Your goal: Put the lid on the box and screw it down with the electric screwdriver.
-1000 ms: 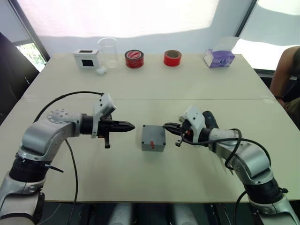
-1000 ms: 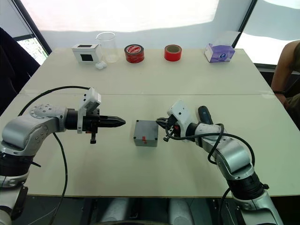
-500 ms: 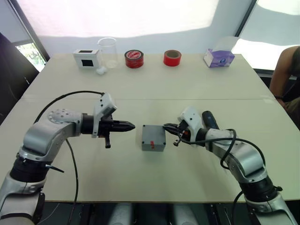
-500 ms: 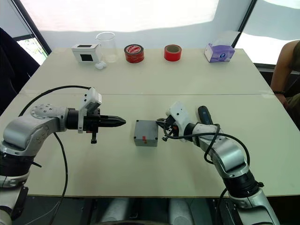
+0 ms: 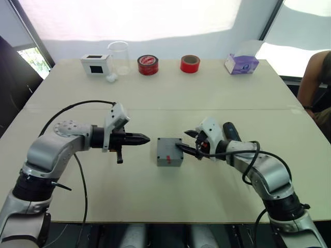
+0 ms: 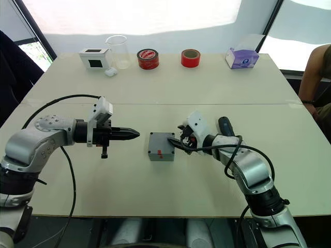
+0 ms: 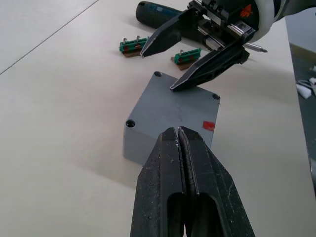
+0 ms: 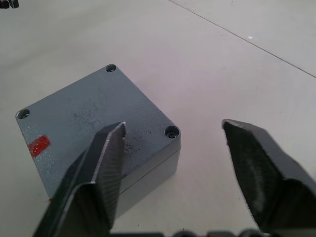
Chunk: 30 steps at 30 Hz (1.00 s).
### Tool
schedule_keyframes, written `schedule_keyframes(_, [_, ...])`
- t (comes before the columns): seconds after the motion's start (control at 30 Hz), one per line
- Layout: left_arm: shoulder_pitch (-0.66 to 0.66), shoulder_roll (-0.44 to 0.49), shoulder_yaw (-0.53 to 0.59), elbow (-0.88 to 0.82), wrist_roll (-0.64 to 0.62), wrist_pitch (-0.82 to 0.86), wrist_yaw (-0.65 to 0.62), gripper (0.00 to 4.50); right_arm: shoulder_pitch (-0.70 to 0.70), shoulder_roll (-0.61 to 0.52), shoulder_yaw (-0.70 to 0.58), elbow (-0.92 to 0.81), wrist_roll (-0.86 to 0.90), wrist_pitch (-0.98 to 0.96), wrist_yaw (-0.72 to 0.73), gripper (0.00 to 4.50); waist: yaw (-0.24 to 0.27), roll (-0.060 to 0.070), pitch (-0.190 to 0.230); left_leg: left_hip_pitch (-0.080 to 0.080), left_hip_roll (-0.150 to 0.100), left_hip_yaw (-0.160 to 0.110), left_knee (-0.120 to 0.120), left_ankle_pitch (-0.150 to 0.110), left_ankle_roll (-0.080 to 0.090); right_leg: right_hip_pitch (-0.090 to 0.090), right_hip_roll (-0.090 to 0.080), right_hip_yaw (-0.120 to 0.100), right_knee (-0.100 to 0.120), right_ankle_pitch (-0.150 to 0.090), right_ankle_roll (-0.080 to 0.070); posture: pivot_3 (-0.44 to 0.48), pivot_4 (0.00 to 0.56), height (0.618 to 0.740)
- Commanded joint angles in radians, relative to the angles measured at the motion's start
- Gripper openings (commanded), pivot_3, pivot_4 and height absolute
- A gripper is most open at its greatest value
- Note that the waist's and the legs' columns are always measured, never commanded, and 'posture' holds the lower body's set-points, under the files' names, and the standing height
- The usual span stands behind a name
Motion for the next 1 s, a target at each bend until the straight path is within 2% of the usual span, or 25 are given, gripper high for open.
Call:
schedule_keyframes(0.03, [-0.03, -0.021, 0.013, -0.017, -0.029, -0.004, -0.002, 0.0, -0.044, -0.004, -0.121, -0.077, 0.084, 0.079, -0.018, 4.05, 0.0, 0.0, 0.0, 0.0, 0.0, 0.0, 0.0, 0.0, 0.0, 0.0, 0.0, 0.0, 0.0, 0.0, 0.0, 0.0, 0.15, 0.74])
schedule_keyframes(0.1, [-0.069, -0.039, 0.015, -0.019, -0.054, 0.004, -0.02, 0.0, -0.099, -0.047, -0.24, -0.073, 0.155, 0.194, -0.023, 4.05, 0.002, 0.0, 0.0, 0.0, 0.0, 0.0, 0.0, 0.0, 0.0, 0.0, 0.0, 0.0, 0.0, 0.0, 0.0, 0.0, 0.15, 0.74])
schedule_keyframes(0.13, [-0.089, -0.045, 0.006, -0.02, -0.059, -0.001, -0.037, 0.0, -0.13, -0.094, -0.29, -0.06, 0.187, 0.244, -0.003, 4.29, 0.004, 0.0, 0.0, 0.0, 0.0, 0.0, 0.0, 0.0, 0.0, 0.0, -0.001, 0.0, 0.0, 0.0, 0.0, 0.0, 0.15, 0.74])
schedule_keyframes(0.17, [-0.105, -0.048, -0.007, -0.021, -0.056, -0.008, -0.051, 0.0, -0.157, -0.142, -0.325, -0.044, 0.213, 0.302, 0.015, 4.29, 0.006, 0.0, 0.001, 0.0, 0.0, 0.0, 0.0, 0.0, 0.0, 0.0, -0.001, 0.0, 0.0, 0.0, 0.0, 0.0, 0.15, 0.74])
schedule_keyframes(0.23, [-0.127, -0.051, -0.031, -0.024, -0.047, -0.025, -0.073, 0.0, -0.201, -0.213, -0.363, -0.009, 0.242, 0.402, 0.024, 4.29, 0.009, 0.0, 0.001, 0.0, -0.001, 0.0, 0.001, 0.0, 0.0, 0.001, -0.001, -0.001, 0.0, 0.0, 0.0, 0.0, 0.15, 0.74])
schedule_keyframes(0.33, [-0.137, -0.052, -0.044, -0.024, -0.042, -0.034, -0.086, 0.0, -0.227, -0.253, -0.375, 0.01, 0.268, 0.467, 0.022, 4.29, 0.004, 0.0, 0.0, 0.0, 0.0, 0.0, -0.001, 0.0, 0.0, 0.001, -0.001, 0.0, -0.002, 0.0, 0.0, 0.0, 0.15, 0.74])
schedule_keyframes(0.4, [-0.153, -0.059, -0.082, -0.045, -0.032, -0.065, -0.117, 0.0, -0.28, -0.387, -0.331, 0.105, 0.247, 0.612, 0.035, 4.29, -0.003, 0.002, 0.002, 0.0, 0.001, 0.0, -0.002, 0.0, 0.0, 0.0, -0.001, 0.001, -0.002, 0.0, 0.0, 0.0, 0.15, 0.74])
schedule_keyframes(0.47, [-0.161, -0.069, -0.119, -0.067, -0.016, -0.103, -0.144, 0.0, -0.296, -0.571, -0.194, 0.176, 0.256, 0.722, 0.109, 4.29, 0.002, 0.008, 0.005, -0.001, 0.001, 0.002, -0.001, 0.0, 0.001, -0.001, -0.002, 0.002, -0.002, 0.0, 0.0, 0.0, 0.15, 0.74])
schedule_keyframes(0.53, [-0.164, -0.079, -0.143, -0.079, -0.003, -0.123, -0.148, 0.0, -0.298, -0.642, -0.126, 0.228, 0.267, 0.74, 0.155, 4.29, 0.003, 0.007, 0.005, -0.003, 0.0, 0.003, 0.0, -0.001, 0.002, -0.002, -0.004, 0.002, -0.002, 0.0, 0.0, 0.0, 0.15, 0.74])
schedule_keyframes(0.73, [-0.149, -0.101, -0.182, -0.084, 0.042, -0.168, -0.136, 0.0, -0.314, -0.681, 0.019, 0.319, 0.262, 0.716, 0.254, 4.29, -0.006, 0.008, 0.005, -0.003, 0.001, 0.003, 0.0, -0.001, 0.002, -0.003, -0.002, 0.004, -0.002, 0.0, 0.0, 0.0, 0.15, 0.74])
schedule_keyframes(1.0, [-0.098, -0.105, -0.173, -0.116, 0.043, -0.159, -0.098, 0.0, -0.431, -0.622, 0.158, 0.477, 0.207, 0.68, 0.316, 4.29, -0.002, 0.008, 0.005, -0.005, 0.001, 0.004, 0.002, -0.001, 0.002, -0.004, -0.001, 0.002, -0.002, 0.0, 0.0, 0.0, 0.15, 0.74])
